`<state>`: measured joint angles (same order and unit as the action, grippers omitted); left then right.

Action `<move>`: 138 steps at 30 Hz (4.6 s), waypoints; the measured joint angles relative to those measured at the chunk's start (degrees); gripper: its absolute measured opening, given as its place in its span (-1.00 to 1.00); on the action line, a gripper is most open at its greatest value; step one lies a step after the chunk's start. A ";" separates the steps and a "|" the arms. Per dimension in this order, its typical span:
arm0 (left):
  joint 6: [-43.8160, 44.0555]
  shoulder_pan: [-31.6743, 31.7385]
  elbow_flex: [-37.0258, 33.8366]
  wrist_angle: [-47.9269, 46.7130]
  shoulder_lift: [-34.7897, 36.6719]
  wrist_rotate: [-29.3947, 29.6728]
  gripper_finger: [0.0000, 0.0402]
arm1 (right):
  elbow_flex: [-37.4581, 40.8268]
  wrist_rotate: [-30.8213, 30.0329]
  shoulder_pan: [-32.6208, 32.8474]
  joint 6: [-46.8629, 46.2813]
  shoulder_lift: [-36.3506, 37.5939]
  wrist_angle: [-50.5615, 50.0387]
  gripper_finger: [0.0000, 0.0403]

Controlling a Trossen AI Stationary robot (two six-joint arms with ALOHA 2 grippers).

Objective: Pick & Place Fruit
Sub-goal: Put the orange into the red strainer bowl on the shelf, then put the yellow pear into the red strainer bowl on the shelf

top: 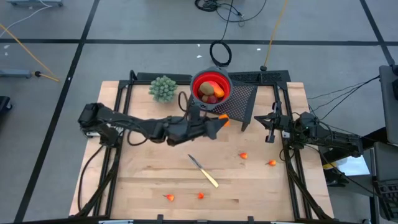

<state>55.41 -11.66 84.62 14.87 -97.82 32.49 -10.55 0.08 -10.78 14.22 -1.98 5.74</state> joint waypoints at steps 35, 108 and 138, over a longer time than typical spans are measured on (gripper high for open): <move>-28.81 26.07 0.00 -14.47 0.00 -13.09 -0.43 | 0.00 -0.02 0.00 0.02 0.00 0.24 -1.00; -38.46 23.25 11.89 -53.75 -3.37 -5.94 0.00 | -0.02 -0.04 0.00 -0.02 -0.02 -0.02 -1.00; -9.54 3.21 11.93 -56.07 4.66 -8.57 0.04 | 0.00 -0.07 0.02 0.00 -0.02 0.00 -1.00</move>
<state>45.86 -8.45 96.55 -41.21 -93.17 23.92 -10.55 0.01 -10.77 14.22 -2.00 5.74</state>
